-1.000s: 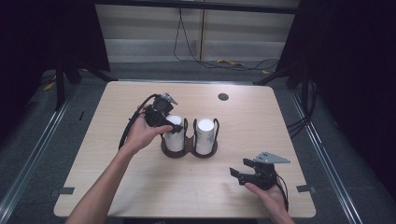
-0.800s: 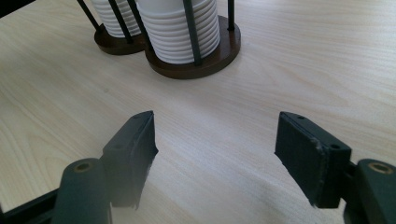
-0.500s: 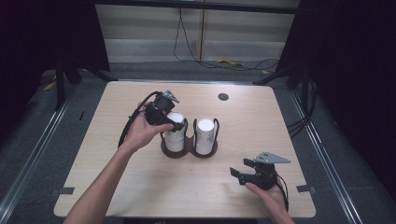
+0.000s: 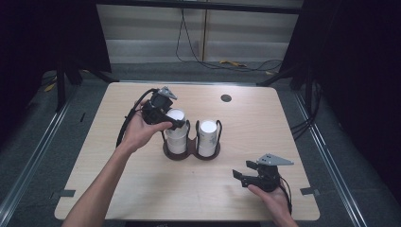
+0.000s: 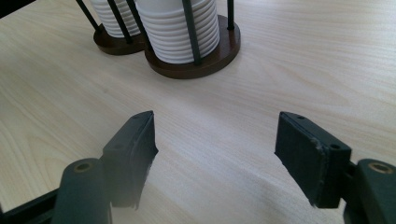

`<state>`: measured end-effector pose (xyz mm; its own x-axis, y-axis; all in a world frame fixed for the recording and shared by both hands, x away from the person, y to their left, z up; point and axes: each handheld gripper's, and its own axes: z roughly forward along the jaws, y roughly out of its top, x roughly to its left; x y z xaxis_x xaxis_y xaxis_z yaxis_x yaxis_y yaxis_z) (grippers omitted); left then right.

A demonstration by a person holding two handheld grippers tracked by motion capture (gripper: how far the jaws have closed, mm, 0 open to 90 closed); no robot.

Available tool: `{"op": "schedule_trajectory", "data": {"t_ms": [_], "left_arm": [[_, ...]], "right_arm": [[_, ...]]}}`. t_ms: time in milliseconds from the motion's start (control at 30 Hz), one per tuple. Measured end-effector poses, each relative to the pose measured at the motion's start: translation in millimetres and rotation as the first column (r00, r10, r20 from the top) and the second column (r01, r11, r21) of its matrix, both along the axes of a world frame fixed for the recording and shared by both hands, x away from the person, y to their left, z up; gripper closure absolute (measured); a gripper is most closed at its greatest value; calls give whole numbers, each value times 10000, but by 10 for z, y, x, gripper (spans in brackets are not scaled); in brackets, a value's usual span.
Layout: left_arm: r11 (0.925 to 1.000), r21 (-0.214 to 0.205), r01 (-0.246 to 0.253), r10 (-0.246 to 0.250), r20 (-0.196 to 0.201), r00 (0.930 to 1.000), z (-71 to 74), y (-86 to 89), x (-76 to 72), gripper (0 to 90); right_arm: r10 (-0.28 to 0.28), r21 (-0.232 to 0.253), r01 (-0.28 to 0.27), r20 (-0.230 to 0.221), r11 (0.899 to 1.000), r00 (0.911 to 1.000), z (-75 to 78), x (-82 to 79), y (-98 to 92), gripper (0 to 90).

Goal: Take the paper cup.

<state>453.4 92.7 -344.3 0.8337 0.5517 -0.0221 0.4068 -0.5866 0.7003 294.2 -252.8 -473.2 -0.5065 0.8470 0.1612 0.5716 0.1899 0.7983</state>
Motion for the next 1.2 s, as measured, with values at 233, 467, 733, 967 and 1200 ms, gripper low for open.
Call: {"op": "schedule_trajectory", "data": {"t_ms": [233, 467, 733, 967, 1200], "left_arm": [[9999, -122, 66, -65, 111, 9999, 64, 23, -11, 345], [9995, -300, 20, -14, 193, 9998, 95, 73, -14, 345], [9986, -501, 166, -153, 268, 9995, 135, 85, -44, 345], [9974, -681, 220, -189, 458, 9988, 179, 112, -92, 345], [9950, -902, 434, -386, 549, 9977, 188, 180, -178, 342]], "right_arm": [[28, -15, -28, -49, 10000, 10000, -6, 4, 9, 292], [41, -21, -41, -68, 10000, 10000, -9, 7, 12, 292], [18, -17, -18, -59, 10000, 10000, -6, 4, 9, 292], [38, -34, -38, -66, 10000, 10000, -7, 4, 9, 291], [43, -7, -43, -74, 10000, 10000, -6, 1, 13, 291]]}}
